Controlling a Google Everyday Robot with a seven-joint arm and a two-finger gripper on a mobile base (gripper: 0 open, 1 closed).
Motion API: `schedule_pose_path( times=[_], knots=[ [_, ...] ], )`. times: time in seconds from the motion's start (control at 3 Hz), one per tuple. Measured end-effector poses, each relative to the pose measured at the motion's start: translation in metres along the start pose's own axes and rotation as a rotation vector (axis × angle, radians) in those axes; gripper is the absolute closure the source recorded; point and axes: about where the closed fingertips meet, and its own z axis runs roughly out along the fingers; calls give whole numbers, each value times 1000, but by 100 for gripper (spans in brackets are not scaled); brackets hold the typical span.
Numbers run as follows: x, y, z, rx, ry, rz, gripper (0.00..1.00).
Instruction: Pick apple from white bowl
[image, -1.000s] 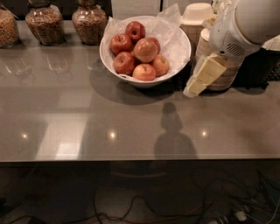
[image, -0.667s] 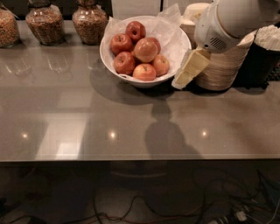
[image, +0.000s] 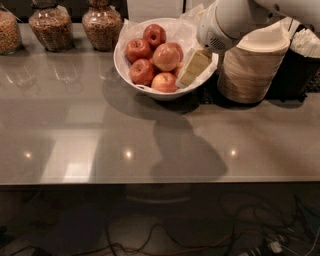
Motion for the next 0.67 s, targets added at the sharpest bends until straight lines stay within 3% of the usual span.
schedule_pose_path(
  times=[0.67],
  knots=[
    [0,-1,0,13,-1,6,0]
  ],
)
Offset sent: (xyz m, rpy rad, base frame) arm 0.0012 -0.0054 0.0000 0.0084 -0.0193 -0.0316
